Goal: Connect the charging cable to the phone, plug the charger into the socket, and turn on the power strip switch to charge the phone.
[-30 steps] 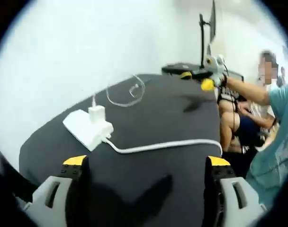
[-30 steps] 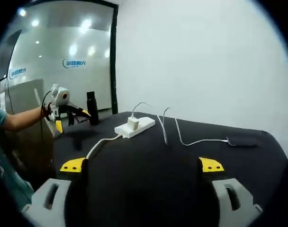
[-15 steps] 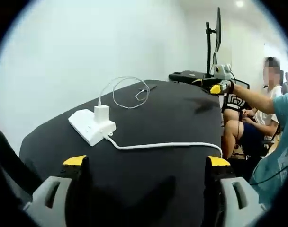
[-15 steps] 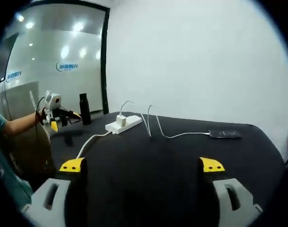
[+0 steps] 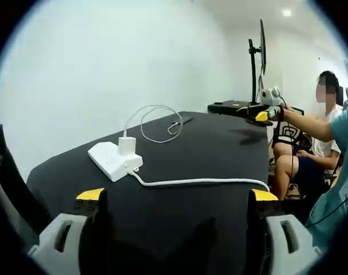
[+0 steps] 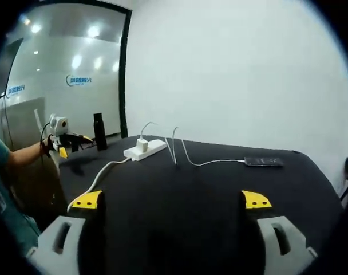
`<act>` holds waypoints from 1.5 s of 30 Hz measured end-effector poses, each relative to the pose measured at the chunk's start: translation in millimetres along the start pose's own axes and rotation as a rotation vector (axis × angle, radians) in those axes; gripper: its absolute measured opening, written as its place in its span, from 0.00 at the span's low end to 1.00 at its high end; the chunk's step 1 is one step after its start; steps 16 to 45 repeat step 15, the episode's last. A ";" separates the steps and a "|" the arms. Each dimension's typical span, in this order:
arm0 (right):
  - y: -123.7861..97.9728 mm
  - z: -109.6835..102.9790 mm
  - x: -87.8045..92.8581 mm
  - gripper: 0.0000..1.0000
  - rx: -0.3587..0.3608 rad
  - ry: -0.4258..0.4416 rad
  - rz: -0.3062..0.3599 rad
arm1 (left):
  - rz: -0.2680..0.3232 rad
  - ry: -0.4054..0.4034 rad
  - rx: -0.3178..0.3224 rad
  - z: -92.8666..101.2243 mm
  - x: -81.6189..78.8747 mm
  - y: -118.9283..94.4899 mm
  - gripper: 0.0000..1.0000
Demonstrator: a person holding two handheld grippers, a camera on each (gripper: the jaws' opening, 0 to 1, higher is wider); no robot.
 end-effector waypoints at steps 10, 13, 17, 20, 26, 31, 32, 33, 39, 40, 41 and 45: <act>-21.5 6.4 9.5 0.93 0.014 0.001 -0.017 | -0.006 -0.040 -0.017 8.8 7.2 -7.5 0.95; -31.5 16.6 13.0 0.91 0.032 0.001 -0.024 | -0.013 -0.053 -0.029 8.4 14.6 -12.1 0.95; -38.8 25.3 14.0 0.90 0.045 0.006 -0.025 | -0.018 -0.068 -0.042 7.8 19.2 -14.3 0.95; -38.8 25.3 14.0 0.90 0.045 0.006 -0.025 | -0.018 -0.068 -0.042 7.8 19.2 -14.3 0.95; -38.8 25.3 14.0 0.90 0.045 0.006 -0.025 | -0.018 -0.068 -0.042 7.8 19.2 -14.3 0.95; -38.8 25.3 14.0 0.90 0.045 0.006 -0.025 | -0.018 -0.068 -0.042 7.8 19.2 -14.3 0.95; -38.8 25.3 14.0 0.90 0.045 0.006 -0.025 | -0.018 -0.068 -0.042 7.8 19.2 -14.3 0.95; -38.8 25.3 14.0 0.90 0.045 0.006 -0.025 | -0.018 -0.068 -0.042 7.8 19.2 -14.3 0.95; -38.8 25.3 14.0 0.90 0.045 0.006 -0.025 | -0.018 -0.068 -0.042 7.8 19.2 -14.3 0.95; -38.8 25.3 14.0 0.90 0.045 0.006 -0.025 | -0.018 -0.068 -0.042 7.8 19.2 -14.3 0.95; -38.8 25.3 14.0 0.90 0.045 0.006 -0.025 | -0.018 -0.068 -0.042 7.8 19.2 -14.3 0.95; -38.8 25.3 14.0 0.90 0.045 0.006 -0.025 | -0.018 -0.068 -0.042 7.8 19.2 -14.3 0.95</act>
Point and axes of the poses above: the point that each gripper's makers call its tool centre point, and the gripper's own axes: y roughly forward along the fingers, z roughly to its right, x roughly out of its underside, the point moved 3 cm from there along -y, roughly backward along the fingers, and after that the axes turned 6 degrees about z, right-handed, at the moved point
